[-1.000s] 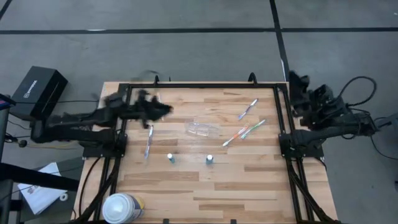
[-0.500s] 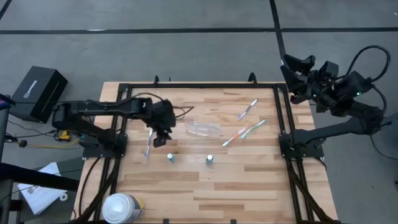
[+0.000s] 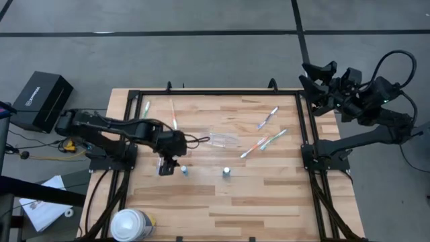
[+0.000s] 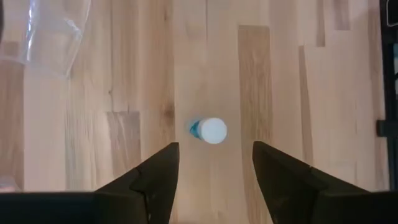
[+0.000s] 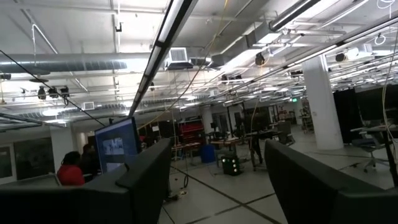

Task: Pick & Place toothbrushing station
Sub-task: Put the left blue mouthwash into the transparent organizer

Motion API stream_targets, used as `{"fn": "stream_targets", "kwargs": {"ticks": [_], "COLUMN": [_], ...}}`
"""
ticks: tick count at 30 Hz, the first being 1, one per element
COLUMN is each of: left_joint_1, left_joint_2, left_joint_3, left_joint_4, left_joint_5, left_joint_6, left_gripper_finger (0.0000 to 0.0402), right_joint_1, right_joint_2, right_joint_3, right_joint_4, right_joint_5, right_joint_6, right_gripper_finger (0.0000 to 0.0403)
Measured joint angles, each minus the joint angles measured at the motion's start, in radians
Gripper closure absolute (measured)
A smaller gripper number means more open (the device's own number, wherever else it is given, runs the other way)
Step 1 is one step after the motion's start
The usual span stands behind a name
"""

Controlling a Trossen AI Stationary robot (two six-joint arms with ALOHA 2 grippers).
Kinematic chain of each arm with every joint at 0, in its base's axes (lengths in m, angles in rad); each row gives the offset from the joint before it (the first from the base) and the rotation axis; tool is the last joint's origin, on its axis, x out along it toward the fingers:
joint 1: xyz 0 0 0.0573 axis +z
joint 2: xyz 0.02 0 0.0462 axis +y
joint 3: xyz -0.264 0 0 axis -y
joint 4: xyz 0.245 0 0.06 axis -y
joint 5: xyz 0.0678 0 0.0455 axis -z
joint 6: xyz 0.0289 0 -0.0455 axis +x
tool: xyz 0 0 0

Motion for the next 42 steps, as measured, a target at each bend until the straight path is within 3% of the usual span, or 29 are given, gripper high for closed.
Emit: {"fn": "stream_targets", "kwargs": {"ticks": [13, 42], "left_joint_1": [-0.026, -0.029], "left_joint_2": [0.208, 0.194], "left_joint_3": [-0.002, -0.001], "left_joint_4": [0.025, 0.067], "left_joint_5": [-0.009, 0.009], "left_joint_6": [0.025, -0.031], "left_gripper_finger": [0.0203, 0.0207], "right_joint_1": [0.0, 0.0], "right_joint_2": [-0.001, -0.002], "right_joint_3": [0.0, 0.0], "right_joint_4": [0.002, 0.004], "right_joint_5": [-0.006, -0.011], "right_joint_6": [0.015, 0.019], "right_gripper_finger": [0.0154, 0.0154]}}
